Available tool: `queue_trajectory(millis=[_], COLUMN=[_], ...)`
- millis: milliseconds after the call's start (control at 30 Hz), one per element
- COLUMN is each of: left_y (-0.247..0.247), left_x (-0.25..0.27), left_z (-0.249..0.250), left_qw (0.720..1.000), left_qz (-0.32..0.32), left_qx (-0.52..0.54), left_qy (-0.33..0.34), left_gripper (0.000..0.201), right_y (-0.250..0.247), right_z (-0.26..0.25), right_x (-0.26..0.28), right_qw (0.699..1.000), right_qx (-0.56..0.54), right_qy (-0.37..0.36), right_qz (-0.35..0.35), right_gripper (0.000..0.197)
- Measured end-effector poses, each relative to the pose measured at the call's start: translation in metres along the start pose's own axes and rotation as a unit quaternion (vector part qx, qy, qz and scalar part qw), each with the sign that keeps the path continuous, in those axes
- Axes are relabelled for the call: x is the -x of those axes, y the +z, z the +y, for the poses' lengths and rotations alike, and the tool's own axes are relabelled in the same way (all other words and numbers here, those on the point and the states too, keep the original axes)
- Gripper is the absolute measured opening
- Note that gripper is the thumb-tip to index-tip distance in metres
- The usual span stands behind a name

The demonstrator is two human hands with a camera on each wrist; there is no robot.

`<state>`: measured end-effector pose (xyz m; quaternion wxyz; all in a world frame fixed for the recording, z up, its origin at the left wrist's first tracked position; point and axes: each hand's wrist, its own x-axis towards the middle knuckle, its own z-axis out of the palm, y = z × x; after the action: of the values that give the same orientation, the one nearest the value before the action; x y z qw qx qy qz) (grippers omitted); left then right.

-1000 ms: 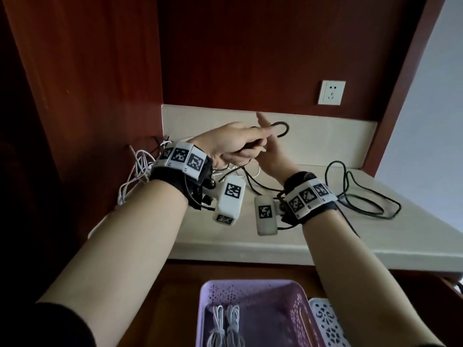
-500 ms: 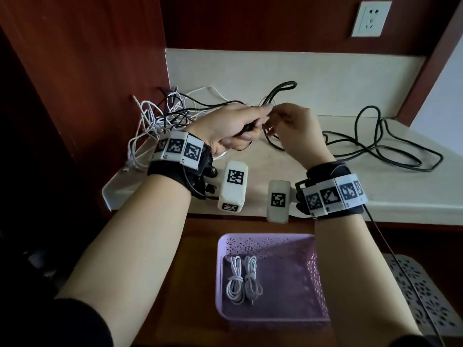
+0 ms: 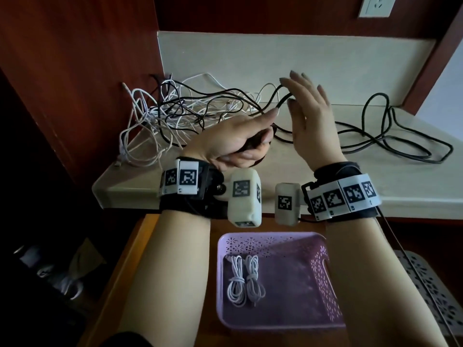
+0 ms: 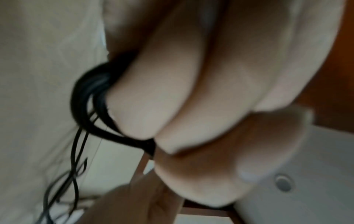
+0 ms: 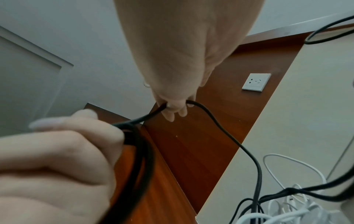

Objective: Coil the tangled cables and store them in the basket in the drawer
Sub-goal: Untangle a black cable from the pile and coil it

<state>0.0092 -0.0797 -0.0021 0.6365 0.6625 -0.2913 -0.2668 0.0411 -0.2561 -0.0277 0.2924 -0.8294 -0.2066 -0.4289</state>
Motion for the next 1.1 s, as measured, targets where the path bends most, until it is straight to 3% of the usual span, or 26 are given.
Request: queue_trajectory(millis=[100, 200, 267, 333, 400, 467, 567, 667, 733, 900, 1000, 1100], left_y=[-0.005, -0.009, -0.010, -0.010, -0.008, -0.011, -0.015, -0.014, -0.010, -0.007, -0.007, -0.012], left_x=[0.003, 0.010, 0.013, 0.015, 0.017, 0.018, 0.022, 0.026, 0.029, 0.034, 0.036, 0.050], left_z=[-0.005, 0.001, 0.004, 0.003, 0.003, 0.002, 0.003, 0.007, 0.010, 0.010, 0.014, 0.017], left_qw=[0.980, 0.912, 0.886, 0.892, 0.917, 0.948, 0.945, 0.950, 0.934, 0.881, 0.850, 0.800], left_qz=[-0.077, -0.200, -0.252, -0.272, -0.247, -0.182, -0.168, -0.155, -0.184, -0.149, -0.087, 0.028], left_qx=[0.177, 0.352, 0.381, 0.349, 0.296, 0.241, 0.260, 0.251, 0.286, 0.417, 0.457, 0.499], left_qy=[0.045, 0.067, 0.081, 0.089, 0.103, 0.097, 0.103, 0.106, 0.109, 0.167, 0.246, 0.332], left_gripper=[0.051, 0.046, 0.048, 0.056, 0.060, 0.064, 0.047, 0.034, 0.031, 0.038, 0.039, 0.033], right_y=[-0.003, -0.009, -0.013, -0.017, -0.019, -0.020, -0.017, -0.019, -0.022, -0.021, -0.004, 0.009], right_z=[-0.006, -0.019, -0.028, -0.037, -0.045, -0.051, -0.054, -0.056, -0.055, -0.048, -0.041, -0.032], right_x=[-0.001, 0.000, -0.002, -0.005, -0.007, -0.007, -0.005, -0.004, -0.004, 0.002, 0.010, 0.017], right_qw=[0.998, 0.990, 0.980, 0.973, 0.968, 0.965, 0.962, 0.966, 0.969, 0.959, 0.960, 0.972], right_qx=[-0.031, -0.103, -0.147, -0.174, -0.195, -0.211, -0.233, -0.230, -0.233, -0.281, -0.263, -0.189], right_qy=[0.003, 0.047, 0.072, 0.078, 0.073, 0.062, 0.047, 0.026, 0.012, 0.003, 0.003, 0.014], right_qz=[0.057, 0.083, 0.110, 0.130, 0.137, 0.141, 0.135, 0.112, 0.077, -0.044, -0.092, -0.139], right_gripper=[0.025, 0.020, 0.020, 0.020, 0.020, 0.018, 0.005, 0.017, 0.023, 0.042, 0.057, 0.050])
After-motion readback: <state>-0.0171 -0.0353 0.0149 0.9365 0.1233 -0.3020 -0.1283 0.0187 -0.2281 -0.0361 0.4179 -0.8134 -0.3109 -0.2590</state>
